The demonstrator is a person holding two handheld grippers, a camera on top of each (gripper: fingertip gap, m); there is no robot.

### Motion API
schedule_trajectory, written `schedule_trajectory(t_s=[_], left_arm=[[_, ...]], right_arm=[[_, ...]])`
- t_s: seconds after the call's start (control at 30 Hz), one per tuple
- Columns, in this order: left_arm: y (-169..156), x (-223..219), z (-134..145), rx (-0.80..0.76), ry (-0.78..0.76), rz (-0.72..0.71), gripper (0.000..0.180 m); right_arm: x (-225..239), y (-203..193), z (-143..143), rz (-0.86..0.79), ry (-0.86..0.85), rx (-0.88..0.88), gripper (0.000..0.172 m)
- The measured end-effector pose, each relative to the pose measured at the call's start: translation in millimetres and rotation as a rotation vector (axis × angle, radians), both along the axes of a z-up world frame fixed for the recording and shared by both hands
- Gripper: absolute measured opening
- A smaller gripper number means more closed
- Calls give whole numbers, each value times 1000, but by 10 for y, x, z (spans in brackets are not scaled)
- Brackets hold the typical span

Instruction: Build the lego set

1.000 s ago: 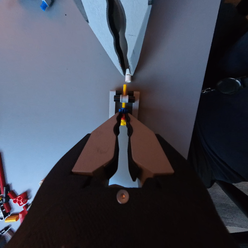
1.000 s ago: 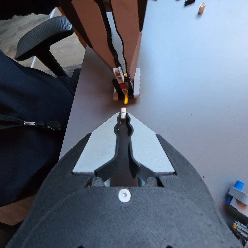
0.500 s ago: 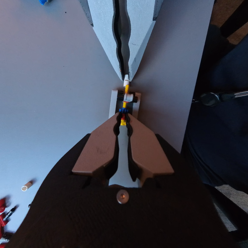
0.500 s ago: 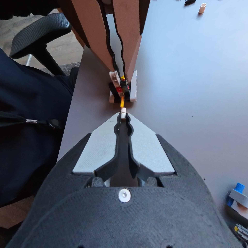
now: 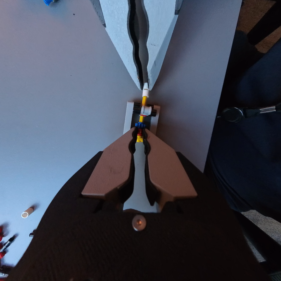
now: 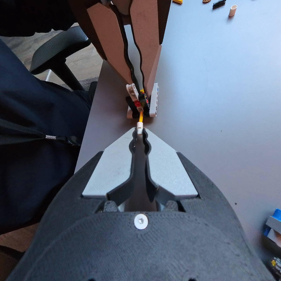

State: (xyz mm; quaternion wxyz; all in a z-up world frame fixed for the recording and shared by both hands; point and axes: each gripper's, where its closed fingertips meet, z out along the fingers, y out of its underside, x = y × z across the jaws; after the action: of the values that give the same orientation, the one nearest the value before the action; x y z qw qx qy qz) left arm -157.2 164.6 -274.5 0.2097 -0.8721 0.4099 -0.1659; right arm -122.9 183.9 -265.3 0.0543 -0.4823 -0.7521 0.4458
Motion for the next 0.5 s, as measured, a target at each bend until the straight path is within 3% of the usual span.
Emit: schedule_trajectory(t_s=[0.27, 0.5], left_arm=[[3, 13, -2, 0, 19, 7, 4], [-1, 186, 0, -11, 2, -16, 3]], right_arm=[[-21, 1, -4, -11, 0, 10, 4], [-11, -92, -25, 42, 31, 219, 3]])
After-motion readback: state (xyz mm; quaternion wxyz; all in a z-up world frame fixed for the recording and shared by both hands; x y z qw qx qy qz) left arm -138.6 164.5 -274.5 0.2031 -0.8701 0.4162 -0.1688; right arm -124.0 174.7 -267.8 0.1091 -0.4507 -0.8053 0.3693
